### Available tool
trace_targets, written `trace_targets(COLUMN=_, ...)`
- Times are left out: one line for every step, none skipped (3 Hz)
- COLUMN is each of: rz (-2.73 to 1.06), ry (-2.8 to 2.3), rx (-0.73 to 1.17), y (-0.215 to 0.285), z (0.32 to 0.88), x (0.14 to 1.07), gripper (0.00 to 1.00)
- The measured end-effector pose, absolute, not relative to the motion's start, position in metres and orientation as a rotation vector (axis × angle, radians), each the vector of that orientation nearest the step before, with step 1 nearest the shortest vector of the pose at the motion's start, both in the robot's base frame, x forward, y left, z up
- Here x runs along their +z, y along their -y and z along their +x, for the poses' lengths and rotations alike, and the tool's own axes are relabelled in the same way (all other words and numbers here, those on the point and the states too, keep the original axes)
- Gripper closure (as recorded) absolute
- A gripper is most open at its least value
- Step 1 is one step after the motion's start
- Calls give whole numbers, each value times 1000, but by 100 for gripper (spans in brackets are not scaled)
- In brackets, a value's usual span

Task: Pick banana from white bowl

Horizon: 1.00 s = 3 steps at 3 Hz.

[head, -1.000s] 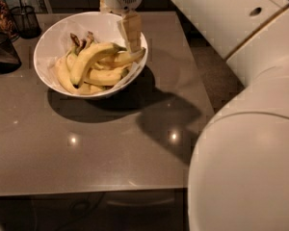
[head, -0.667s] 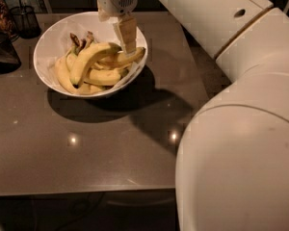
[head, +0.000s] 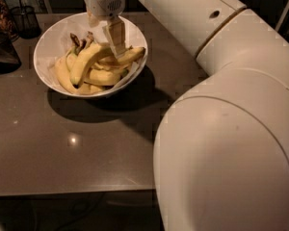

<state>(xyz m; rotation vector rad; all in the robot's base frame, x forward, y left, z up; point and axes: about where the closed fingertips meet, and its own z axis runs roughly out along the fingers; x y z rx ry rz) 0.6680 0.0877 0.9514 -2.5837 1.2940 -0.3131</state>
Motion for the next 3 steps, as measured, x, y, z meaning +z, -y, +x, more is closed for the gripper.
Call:
trace_targets(rz=-2602, ry=-1275, rx=-276, y=-97, z=668, x=941, gripper=31)
trace_targets(rz=-2610, ry=-1282, rx=-214, y=-102, z=664, x=928, gripper=34)
trace_targets(rz=-2609, ry=-1302, rx=-160, y=-104, z=658, x=917, gripper=38)
